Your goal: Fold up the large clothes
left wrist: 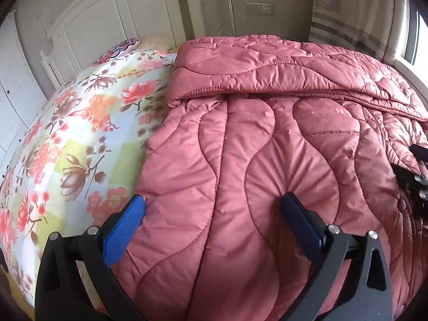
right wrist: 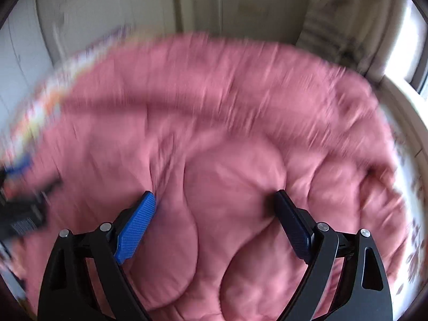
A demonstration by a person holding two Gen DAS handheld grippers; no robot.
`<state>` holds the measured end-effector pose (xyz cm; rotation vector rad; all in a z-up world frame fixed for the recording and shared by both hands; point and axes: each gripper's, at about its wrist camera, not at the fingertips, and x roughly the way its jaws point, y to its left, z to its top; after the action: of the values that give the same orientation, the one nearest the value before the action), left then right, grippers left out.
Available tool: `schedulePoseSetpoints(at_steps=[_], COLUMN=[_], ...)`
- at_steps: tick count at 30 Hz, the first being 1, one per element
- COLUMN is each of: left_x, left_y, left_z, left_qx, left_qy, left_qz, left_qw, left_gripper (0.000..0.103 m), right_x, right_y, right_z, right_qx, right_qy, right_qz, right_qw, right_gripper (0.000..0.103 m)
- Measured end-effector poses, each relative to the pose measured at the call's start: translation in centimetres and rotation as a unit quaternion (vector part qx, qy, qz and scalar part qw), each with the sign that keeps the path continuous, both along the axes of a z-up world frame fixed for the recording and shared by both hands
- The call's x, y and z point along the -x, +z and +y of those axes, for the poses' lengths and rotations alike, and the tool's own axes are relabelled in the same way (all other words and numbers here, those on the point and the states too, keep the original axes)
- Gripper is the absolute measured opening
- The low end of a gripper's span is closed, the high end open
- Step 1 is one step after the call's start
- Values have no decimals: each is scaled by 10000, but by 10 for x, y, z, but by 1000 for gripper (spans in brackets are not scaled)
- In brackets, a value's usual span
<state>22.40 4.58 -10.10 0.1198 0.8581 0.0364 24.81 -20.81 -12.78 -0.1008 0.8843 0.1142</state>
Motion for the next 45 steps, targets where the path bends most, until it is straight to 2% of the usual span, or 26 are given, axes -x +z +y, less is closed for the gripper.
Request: schedulePoseSetpoints(at_steps=[2, 4, 6, 9, 11, 12, 13, 16, 19, 21, 22, 23, 24, 26, 28, 31, 33, 34, 35, 37, 39, 41, 43, 45], left_x=[1, 7, 27, 41, 44, 42, 42, 59, 93, 107, 113, 113, 113, 116, 113, 114, 104, 99, 97, 92, 85, 73, 53, 31], left_y=[3, 12, 18, 2, 3, 3, 4, 12, 22, 22, 16, 10, 3, 0, 5, 13, 3, -1, -1, 5, 21, 39, 50, 45], left_z=[2, -1, -11, -30, -28, -26, -21, -17, -31, -44, -55, -63, -69, -69, -64, -55, -48, -43, -33, -28, -24, -14, 0, 8], left_qx=[25, -14, 47, -452, -362, -287, -169, -173, -93, -96, -215, -356, -511, -498, -316, -163, -212, -1, 273, 355, 156, 182, 303, 65], left_qy=[110, 200, -78, -344, -344, -318, -205, -9, -393, -694, -908, -988, -989, -895, -916, -797, -625, -680, -661, -718, -686, -537, -320, 54], left_qz=[49, -74, -292, -233, -271, -220, -182, -332, -540, -546, -456, -360, -288, -370, -220, -354, -51, 60, 124, 260, -4, -307, -570, -505], left_qw=[9999, 9998, 9995, 9981, 9984, 9988, 9995, 9993, 9977, 9960, 9946, 9938, 9934, 9941, 9951, 9961, 9978, 9977, 9974, 9965, 9975, 9979, 9974, 9987], left_gripper=[101, 101, 101, 101, 101, 101, 101, 101, 101, 101, 101, 101, 101, 101, 101, 101, 101, 101, 101, 101, 101, 101, 101, 101], right_x=[3, 10, 26, 47, 50, 55, 61, 80, 108, 123, 127, 123, 129, 133, 135, 144, 140, 138, 137, 131, 123, 115, 97, 68], right_y=[3, 9, 20, 19, 3, 1, 4, 16, 26, 19, 8, 0, -5, -3, 4, 11, 1, -7, -7, -2, 8, 21, 33, 33], right_z=[-2, -9, -15, -32, -50, -58, -63, -63, -67, -66, -63, -57, -51, -46, -44, -32, -22, -19, -22, -29, -32, -39, -52, -73], right_qx=[-43, -118, -160, 7, -105, -317, -378, -256, -282, -380, -319, -180, 52, 137, 163, 38, 184, 314, 223, 101, 278, 443, 307, 114], right_qy=[-85, -258, -283, -412, -541, -470, -479, -531, -425, -420, -337, -279, -217, -258, -328, -44, 161, 179, 162, 226, 214, 1, -101, -301], right_qz=[75, 148, -42, -142, 99, 12, -36, -100, -304, -257, -113, -19, -212, -180, -74, -259, -132, -120, -141, 117, 101, -99, -361, -439], right_qw=[9999, 9995, 9995, 9991, 9984, 9984, 9981, 9982, 9982, 9981, 9989, 9994, 9995, 9994, 9993, 9996, 9996, 9993, 9995, 9996, 9993, 9990, 9988, 9985], right_gripper=[92, 92, 92, 92, 92, 92, 92, 92, 92, 92, 92, 93, 93, 93, 93, 93, 93, 98, 98, 98, 98, 98, 98, 98])
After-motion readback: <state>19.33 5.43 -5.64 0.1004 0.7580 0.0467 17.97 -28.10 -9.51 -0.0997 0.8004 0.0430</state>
